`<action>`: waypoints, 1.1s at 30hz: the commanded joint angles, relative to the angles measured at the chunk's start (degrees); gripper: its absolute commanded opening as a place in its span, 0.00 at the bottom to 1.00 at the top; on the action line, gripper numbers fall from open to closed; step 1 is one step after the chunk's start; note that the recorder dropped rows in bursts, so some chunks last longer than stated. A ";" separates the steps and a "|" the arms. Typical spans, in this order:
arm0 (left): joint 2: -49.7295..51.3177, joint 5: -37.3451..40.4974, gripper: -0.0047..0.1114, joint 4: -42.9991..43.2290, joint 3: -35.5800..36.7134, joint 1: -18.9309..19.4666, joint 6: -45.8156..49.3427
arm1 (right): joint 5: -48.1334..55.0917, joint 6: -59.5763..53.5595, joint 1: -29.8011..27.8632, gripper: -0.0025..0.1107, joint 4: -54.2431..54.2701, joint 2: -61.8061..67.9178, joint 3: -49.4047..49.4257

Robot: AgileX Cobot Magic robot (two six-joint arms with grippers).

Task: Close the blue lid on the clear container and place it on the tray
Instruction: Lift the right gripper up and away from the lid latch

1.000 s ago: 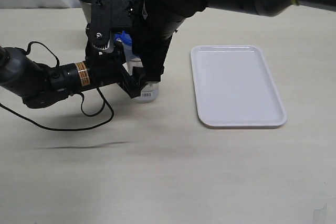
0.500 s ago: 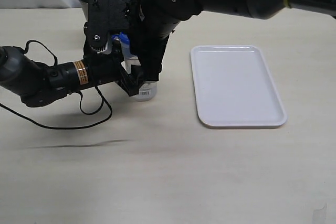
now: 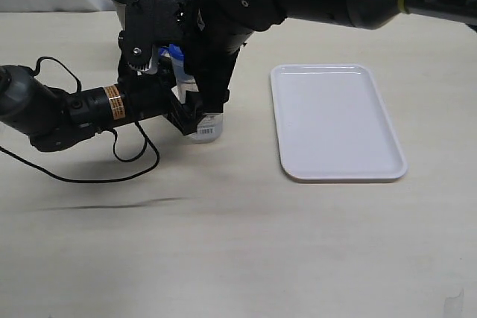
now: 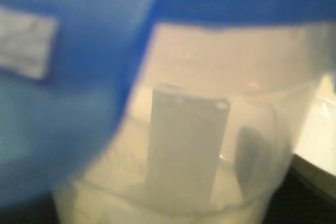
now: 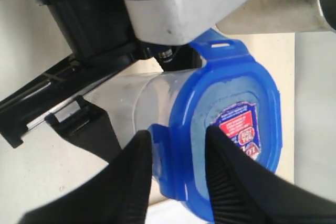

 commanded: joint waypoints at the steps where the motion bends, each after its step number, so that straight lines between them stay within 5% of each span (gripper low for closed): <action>1: -0.10 -2.77 0.04 5.19 0.42 -0.55 0.99 | 7.38 3.24 -1.41 0.31 4.77 4.97 2.29; 17: -0.10 -2.77 0.04 4.96 0.42 -0.55 0.99 | 10.36 4.56 -1.52 0.39 13.93 0.18 -1.11; 20: -0.10 -2.77 0.04 4.96 0.42 -0.55 0.99 | 10.36 5.04 -1.64 0.47 14.69 0.13 -1.25; 33: -0.10 -2.77 0.04 4.94 0.42 -0.55 0.99 | 6.01 3.27 -1.64 0.48 25.10 -6.76 -1.25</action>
